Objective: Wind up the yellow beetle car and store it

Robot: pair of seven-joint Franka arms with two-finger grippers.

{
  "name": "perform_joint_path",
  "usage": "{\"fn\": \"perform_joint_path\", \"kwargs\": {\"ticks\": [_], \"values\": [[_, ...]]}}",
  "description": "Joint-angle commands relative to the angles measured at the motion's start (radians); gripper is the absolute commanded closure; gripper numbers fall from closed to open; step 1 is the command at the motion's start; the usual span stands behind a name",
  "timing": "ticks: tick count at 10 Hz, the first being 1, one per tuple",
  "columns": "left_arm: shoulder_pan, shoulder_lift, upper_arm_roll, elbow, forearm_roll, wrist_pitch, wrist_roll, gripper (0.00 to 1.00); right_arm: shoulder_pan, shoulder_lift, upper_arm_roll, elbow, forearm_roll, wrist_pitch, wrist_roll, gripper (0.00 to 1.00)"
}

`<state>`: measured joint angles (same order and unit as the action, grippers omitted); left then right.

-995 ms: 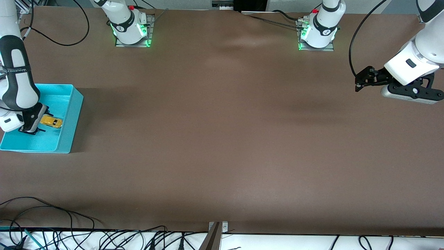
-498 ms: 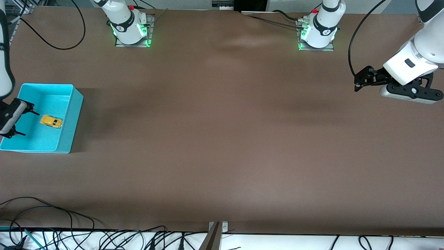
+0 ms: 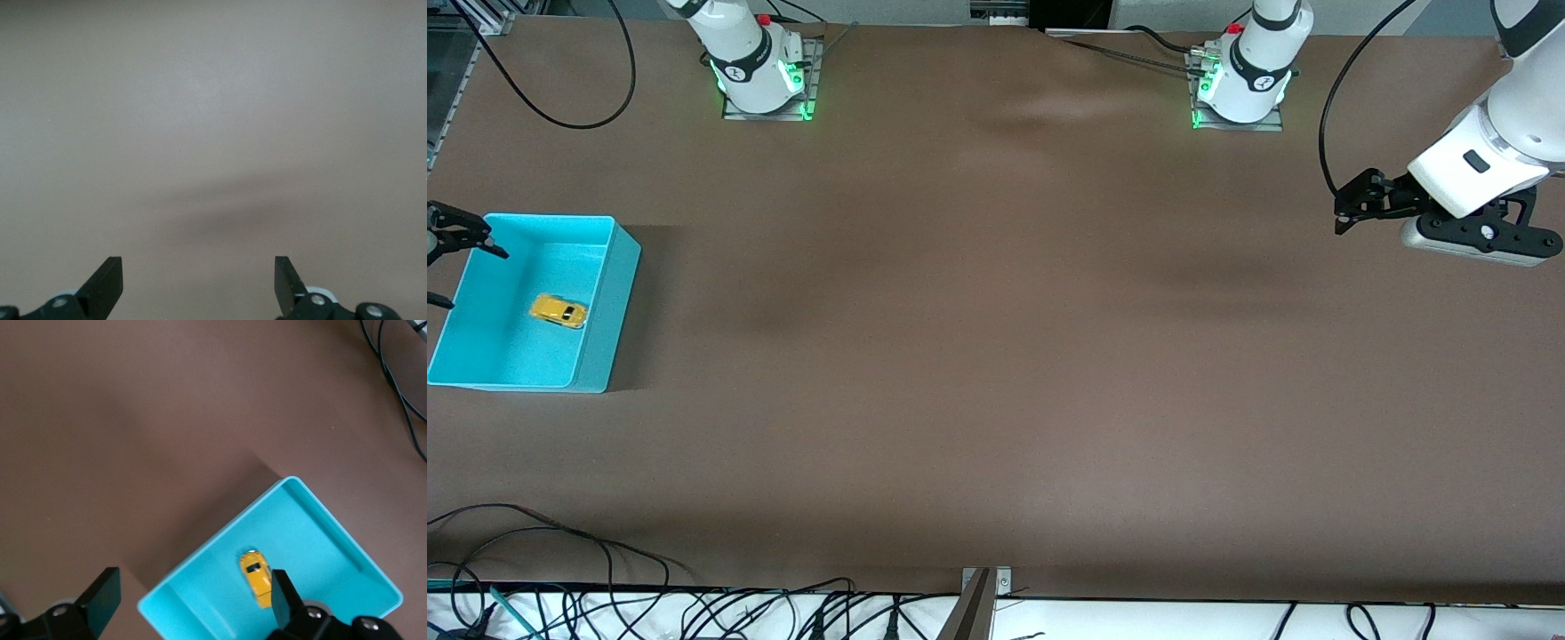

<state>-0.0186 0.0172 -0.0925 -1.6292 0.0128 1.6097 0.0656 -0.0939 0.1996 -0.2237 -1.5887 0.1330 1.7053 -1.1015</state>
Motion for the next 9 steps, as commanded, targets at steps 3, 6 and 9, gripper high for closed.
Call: {"fn": "perform_joint_path", "kwargs": {"ticks": [3, 6, 9], "values": [[-0.009, 0.000, 0.005, 0.015, 0.018, -0.016, 0.013, 0.00, 0.000, -0.008, 0.067, 0.131, -0.026, -0.182, 0.332, 0.00], [-0.007, 0.000, 0.005, 0.015, 0.016, -0.016, 0.013, 0.00, 0.000, -0.042, 0.112, 0.133, -0.027, -0.249, 0.547, 0.00], [-0.009, 0.000, 0.005, 0.015, 0.018, -0.016, 0.013, 0.00, 0.006, -0.090, 0.167, 0.133, -0.122, -0.271, 0.672, 0.00]]}}
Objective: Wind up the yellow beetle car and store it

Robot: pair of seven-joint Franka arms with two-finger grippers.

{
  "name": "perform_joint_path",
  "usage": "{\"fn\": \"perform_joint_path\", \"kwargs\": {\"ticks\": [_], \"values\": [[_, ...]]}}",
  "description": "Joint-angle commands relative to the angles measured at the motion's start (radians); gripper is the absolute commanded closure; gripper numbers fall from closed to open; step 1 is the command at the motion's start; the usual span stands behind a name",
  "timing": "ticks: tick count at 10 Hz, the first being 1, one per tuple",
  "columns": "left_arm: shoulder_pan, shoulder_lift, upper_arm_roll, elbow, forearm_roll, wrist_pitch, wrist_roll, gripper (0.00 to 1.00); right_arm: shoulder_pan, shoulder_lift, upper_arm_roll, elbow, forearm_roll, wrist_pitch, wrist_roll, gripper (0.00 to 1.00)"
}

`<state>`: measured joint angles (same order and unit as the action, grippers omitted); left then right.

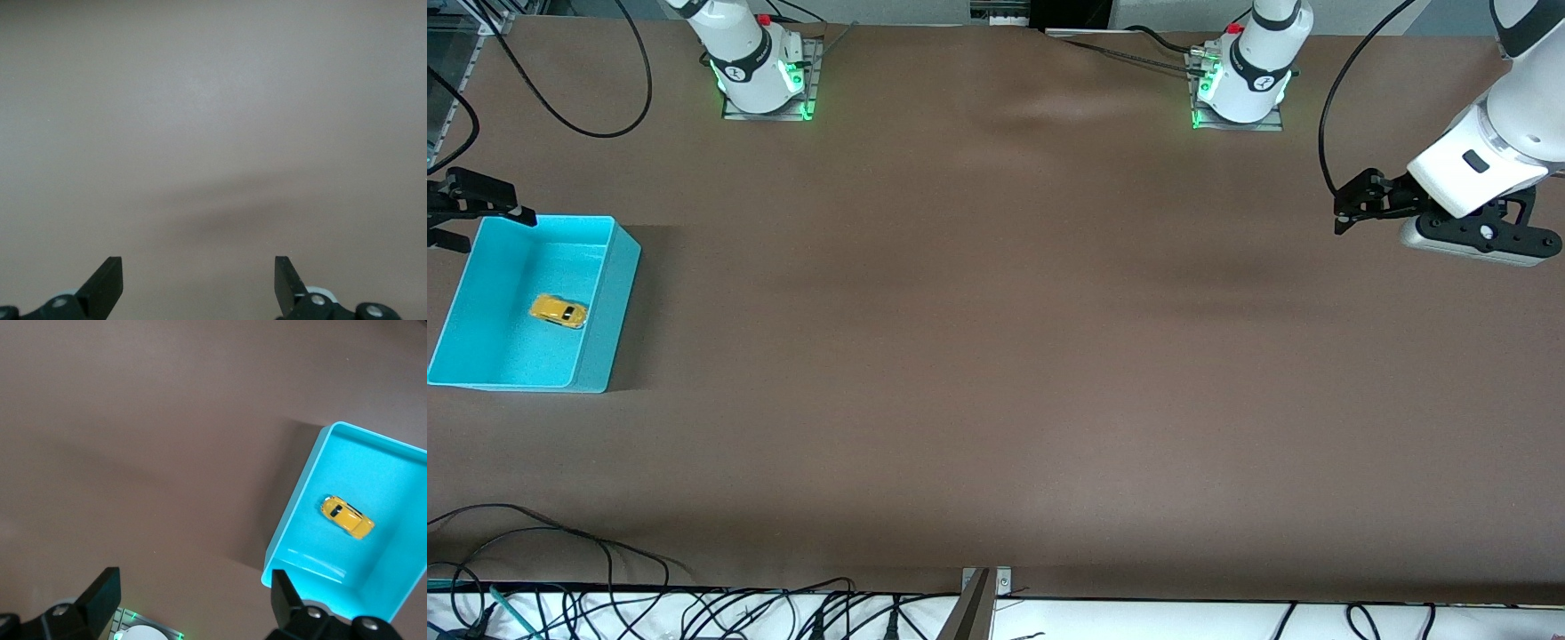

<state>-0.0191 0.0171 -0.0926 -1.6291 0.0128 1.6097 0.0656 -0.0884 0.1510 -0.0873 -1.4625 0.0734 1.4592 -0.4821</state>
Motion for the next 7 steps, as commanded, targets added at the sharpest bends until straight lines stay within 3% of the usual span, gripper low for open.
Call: {"fn": "perform_joint_path", "kwargs": {"ticks": [1, 4, 7], "values": [[-0.009, 0.000, 0.005, 0.017, 0.018, -0.016, 0.013, 0.00, 0.010, -0.057, 0.052, 0.007, -0.111, -0.028, 0.103, 0.00], [-0.009, 0.000, 0.005, 0.017, 0.018, -0.016, 0.013, 0.00, 0.032, -0.076, 0.083, -0.041, -0.116, -0.014, 0.299, 0.00], [-0.022, 0.001, -0.007, 0.017, 0.018, -0.014, 0.003, 0.00, 0.036, -0.175, 0.090, -0.272, -0.113, 0.165, 0.387, 0.00]]}}
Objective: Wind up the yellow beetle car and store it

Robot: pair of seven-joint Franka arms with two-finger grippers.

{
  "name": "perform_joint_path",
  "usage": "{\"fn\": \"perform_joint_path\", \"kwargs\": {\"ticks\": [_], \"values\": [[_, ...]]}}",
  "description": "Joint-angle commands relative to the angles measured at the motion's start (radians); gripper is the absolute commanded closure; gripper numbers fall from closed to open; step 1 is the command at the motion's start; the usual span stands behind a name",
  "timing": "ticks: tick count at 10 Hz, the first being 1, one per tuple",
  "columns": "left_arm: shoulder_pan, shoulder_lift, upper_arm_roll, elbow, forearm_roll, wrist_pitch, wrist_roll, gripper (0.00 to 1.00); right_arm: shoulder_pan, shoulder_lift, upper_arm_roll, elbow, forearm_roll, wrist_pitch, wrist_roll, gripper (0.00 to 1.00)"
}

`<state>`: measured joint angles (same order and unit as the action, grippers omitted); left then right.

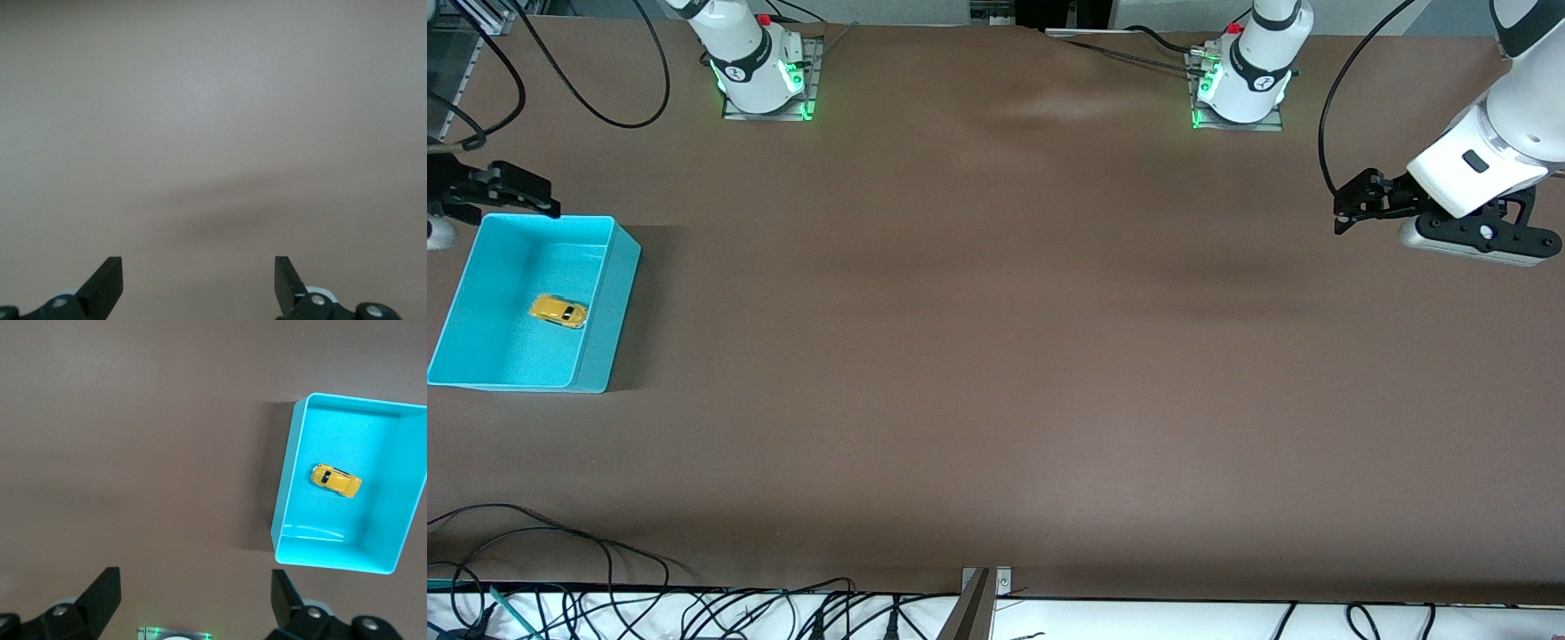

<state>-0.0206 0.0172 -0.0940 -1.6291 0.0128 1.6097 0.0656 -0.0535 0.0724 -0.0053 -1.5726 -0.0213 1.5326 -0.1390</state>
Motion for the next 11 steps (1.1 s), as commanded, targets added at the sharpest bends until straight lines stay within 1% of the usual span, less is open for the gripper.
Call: {"fn": "perform_joint_path", "kwargs": {"ticks": [1, 2, 4, 7, 9, 11], "values": [[-0.030, 0.001, -0.015, 0.018, 0.028, -0.011, 0.002, 0.00, 0.001, -0.094, 0.010, -0.161, -0.025, 0.096, 0.053, 0.00], [-0.033, 0.010, -0.016, 0.020, 0.029, -0.008, 0.002, 0.00, 0.001, -0.094, 0.011, -0.159, -0.031, 0.103, 0.103, 0.00], [-0.041, 0.036, -0.024, 0.058, 0.035, -0.004, 0.002, 0.00, 0.001, -0.091, 0.016, -0.159, -0.043, 0.115, 0.166, 0.00], [-0.042, 0.037, -0.024, 0.058, 0.035, -0.007, 0.002, 0.00, 0.000, -0.086, 0.021, -0.156, -0.037, 0.121, 0.182, 0.00], [-0.042, 0.037, -0.024, 0.058, 0.033, -0.008, 0.000, 0.00, 0.000, -0.085, 0.036, -0.156, -0.031, 0.118, 0.251, 0.00], [-0.039, 0.037, -0.023, 0.058, 0.033, -0.010, 0.000, 0.00, 0.000, -0.085, 0.041, -0.155, -0.028, 0.120, 0.274, 0.00]]}}
